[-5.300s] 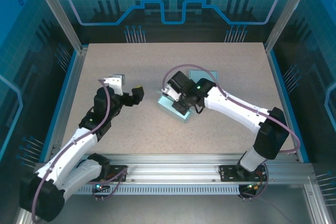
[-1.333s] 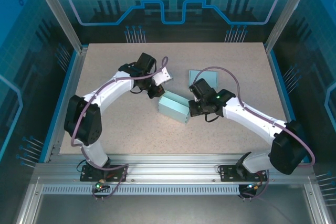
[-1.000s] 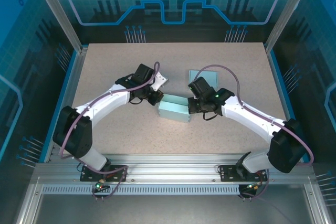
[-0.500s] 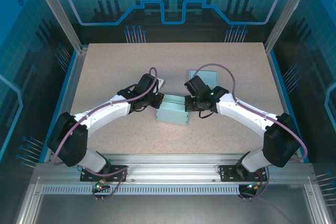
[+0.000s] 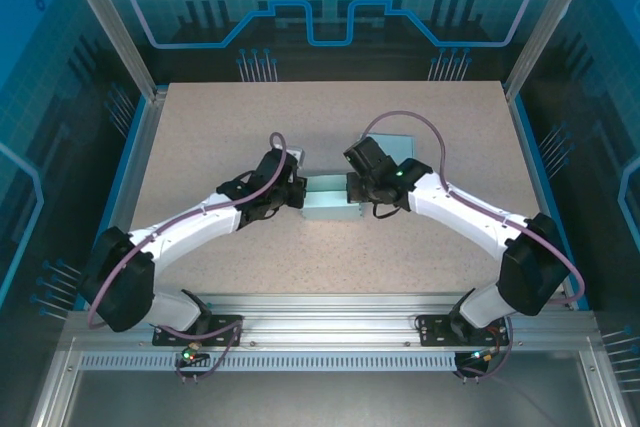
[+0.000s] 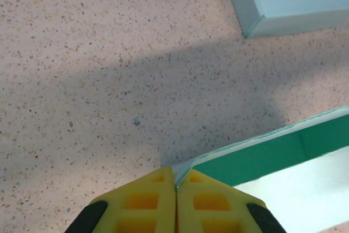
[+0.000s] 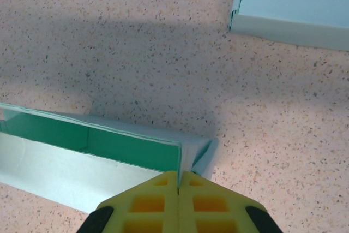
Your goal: Fold the paper box
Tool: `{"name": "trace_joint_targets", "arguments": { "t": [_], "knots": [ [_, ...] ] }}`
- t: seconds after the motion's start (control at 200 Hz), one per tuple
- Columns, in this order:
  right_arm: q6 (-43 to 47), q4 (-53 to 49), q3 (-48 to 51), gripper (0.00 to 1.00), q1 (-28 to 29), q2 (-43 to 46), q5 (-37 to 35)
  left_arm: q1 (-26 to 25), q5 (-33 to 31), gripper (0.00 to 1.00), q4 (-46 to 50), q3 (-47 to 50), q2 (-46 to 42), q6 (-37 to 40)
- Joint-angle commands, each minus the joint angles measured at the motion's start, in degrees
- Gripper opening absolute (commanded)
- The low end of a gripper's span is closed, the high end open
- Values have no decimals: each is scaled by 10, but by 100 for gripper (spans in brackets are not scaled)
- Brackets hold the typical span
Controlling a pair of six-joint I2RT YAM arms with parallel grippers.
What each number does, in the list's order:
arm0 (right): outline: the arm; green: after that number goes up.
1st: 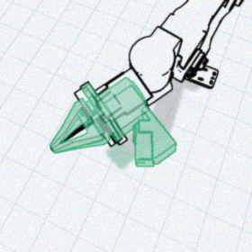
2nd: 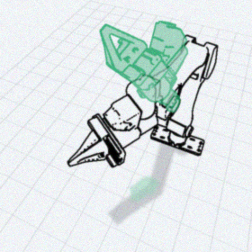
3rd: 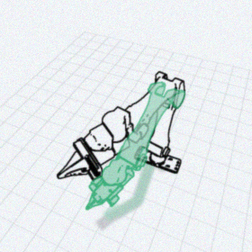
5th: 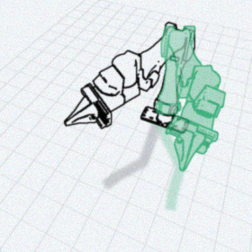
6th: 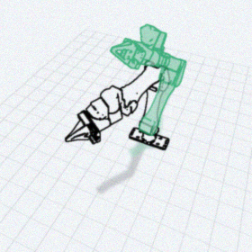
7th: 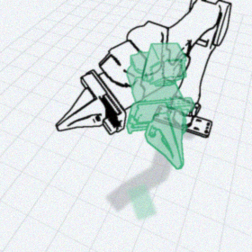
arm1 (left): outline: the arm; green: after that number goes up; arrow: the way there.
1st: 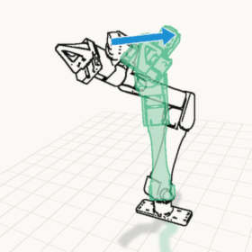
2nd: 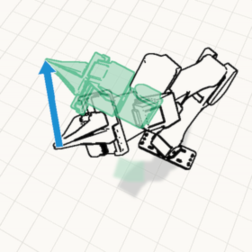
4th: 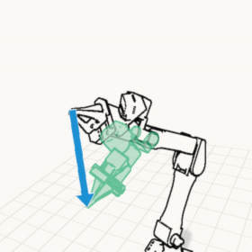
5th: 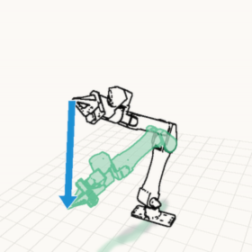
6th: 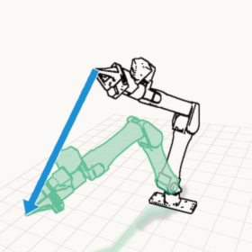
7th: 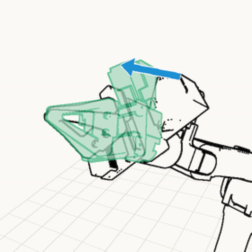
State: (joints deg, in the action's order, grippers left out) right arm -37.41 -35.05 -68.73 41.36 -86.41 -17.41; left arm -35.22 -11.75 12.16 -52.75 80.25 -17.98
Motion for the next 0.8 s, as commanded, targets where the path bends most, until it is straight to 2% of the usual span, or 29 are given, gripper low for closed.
{"name": "trace_joint_targets", "arguments": {
  "t": [0.0,0.2,0.435,0.795],
  "knots": [
    [16,43,-25,1,22,-20,23,-20,31,8,-77,-6,-18,-38],
    [7,45,-30,0,23,-46,19,-20,27,9,-92,-11,-11,-60],
    [-17,61,-16,0,27,-55,23,-19,15,9,-132,27,-23,-106],
    [-22,68,-5,0,42,-57,0,-19,10,9,-143,78,-43,-139]
  ]
}}
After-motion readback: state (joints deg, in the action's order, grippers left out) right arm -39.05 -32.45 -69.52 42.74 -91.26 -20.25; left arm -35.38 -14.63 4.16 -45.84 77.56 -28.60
